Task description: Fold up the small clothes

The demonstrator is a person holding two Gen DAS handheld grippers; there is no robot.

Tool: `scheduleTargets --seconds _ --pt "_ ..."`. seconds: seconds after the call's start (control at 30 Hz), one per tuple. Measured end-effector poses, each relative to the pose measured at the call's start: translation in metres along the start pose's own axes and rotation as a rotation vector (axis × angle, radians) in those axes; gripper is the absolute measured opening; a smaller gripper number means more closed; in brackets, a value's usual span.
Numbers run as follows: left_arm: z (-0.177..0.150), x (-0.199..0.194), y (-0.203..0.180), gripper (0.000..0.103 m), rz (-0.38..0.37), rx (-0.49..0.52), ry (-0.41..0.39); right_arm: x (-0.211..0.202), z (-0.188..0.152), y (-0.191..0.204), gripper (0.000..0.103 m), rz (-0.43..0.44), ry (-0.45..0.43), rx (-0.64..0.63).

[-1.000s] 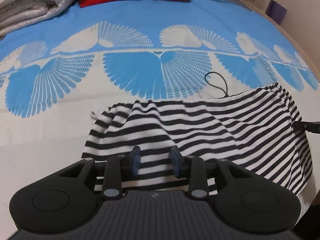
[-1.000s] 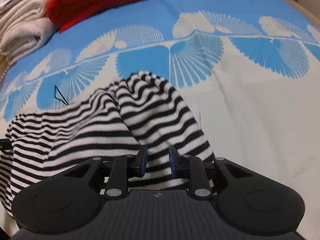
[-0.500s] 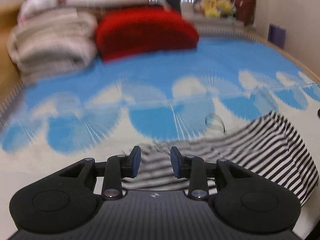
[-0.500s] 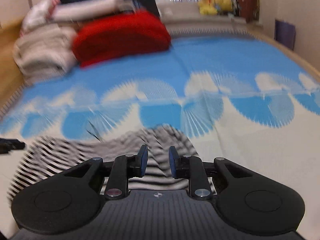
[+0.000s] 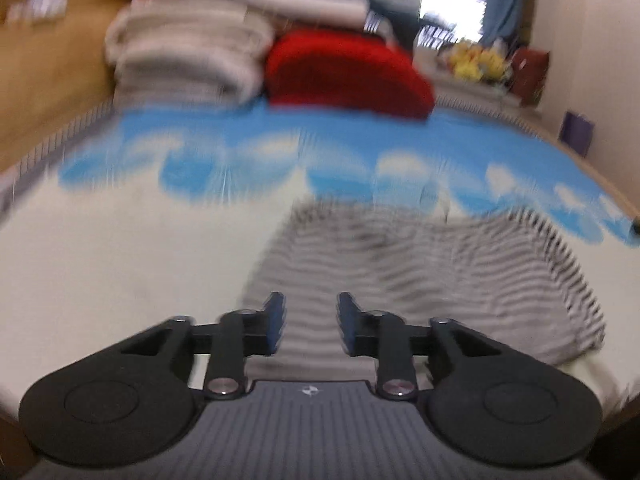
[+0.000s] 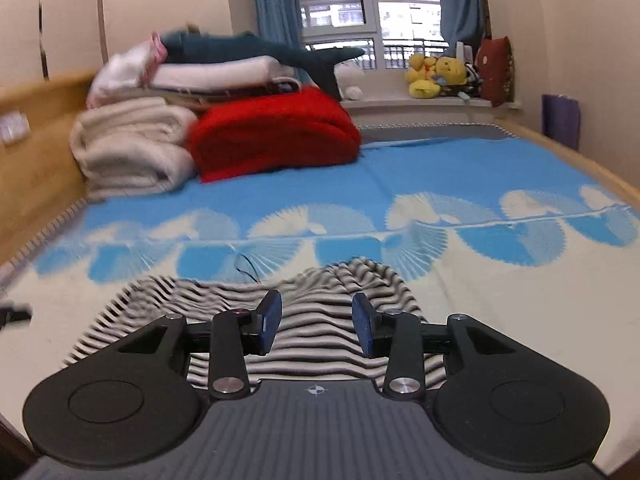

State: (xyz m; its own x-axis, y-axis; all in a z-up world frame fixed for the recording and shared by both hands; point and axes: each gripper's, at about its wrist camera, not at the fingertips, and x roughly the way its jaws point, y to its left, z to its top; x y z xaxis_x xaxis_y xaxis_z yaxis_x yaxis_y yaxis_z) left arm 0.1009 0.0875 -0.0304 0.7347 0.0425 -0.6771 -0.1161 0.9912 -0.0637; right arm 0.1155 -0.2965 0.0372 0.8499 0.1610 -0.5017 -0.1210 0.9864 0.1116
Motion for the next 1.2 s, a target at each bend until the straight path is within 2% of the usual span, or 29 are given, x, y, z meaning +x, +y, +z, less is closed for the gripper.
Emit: scheduleTargets --seconds 0.07,0.13,0.2,0.3,0.43,0.53,0.6,0.67,0.9,1.03,1.13,1.2 --pt "-0.011 0.019 0.006 0.024 0.023 -0.082 0.095 0.004 -0.003 0.006 0.043 -0.032 -0.01 -0.067" --pt "-0.011 0.027 0.014 0.024 -0.01 -0.149 0.106 0.014 -0.006 0.007 0.043 -0.058 0.032 -0.093" --pt "-0.009 0.032 0.021 0.025 -0.006 -0.174 0.083 0.023 -0.01 0.003 0.043 -0.083 0.077 -0.076" --pt "-0.01 0.049 0.04 0.027 -0.028 -0.275 0.133 0.029 -0.009 -0.004 0.043 -0.121 0.086 -0.041" --pt "-0.016 0.071 0.061 0.035 -0.065 -0.442 0.231 0.029 -0.011 -0.012 0.043 -0.142 0.083 -0.005" --pt "-0.022 0.087 0.067 0.043 -0.093 -0.511 0.282 0.029 -0.012 -0.014 0.043 -0.147 0.081 -0.001" --pt "-0.024 0.094 0.07 0.044 -0.09 -0.541 0.294 0.029 -0.013 -0.014 0.043 -0.153 0.085 -0.016" --pt "-0.024 0.098 0.075 0.053 -0.082 -0.574 0.303 0.03 -0.014 -0.014 0.043 -0.158 0.09 -0.026" --pt "-0.018 0.109 0.096 0.054 -0.059 -0.676 0.282 0.027 -0.015 -0.02 0.043 -0.172 0.091 -0.02" --pt "-0.015 0.114 0.096 0.053 -0.064 -0.67 0.269 0.025 -0.015 -0.025 0.043 -0.183 0.089 -0.002" --pt "-0.013 0.114 0.09 0.051 -0.059 -0.649 0.264 0.024 -0.015 -0.029 0.043 -0.192 0.09 0.008" --pt "-0.014 0.114 0.089 0.035 -0.066 -0.639 0.261 0.023 -0.016 -0.032 0.043 -0.196 0.091 0.013"
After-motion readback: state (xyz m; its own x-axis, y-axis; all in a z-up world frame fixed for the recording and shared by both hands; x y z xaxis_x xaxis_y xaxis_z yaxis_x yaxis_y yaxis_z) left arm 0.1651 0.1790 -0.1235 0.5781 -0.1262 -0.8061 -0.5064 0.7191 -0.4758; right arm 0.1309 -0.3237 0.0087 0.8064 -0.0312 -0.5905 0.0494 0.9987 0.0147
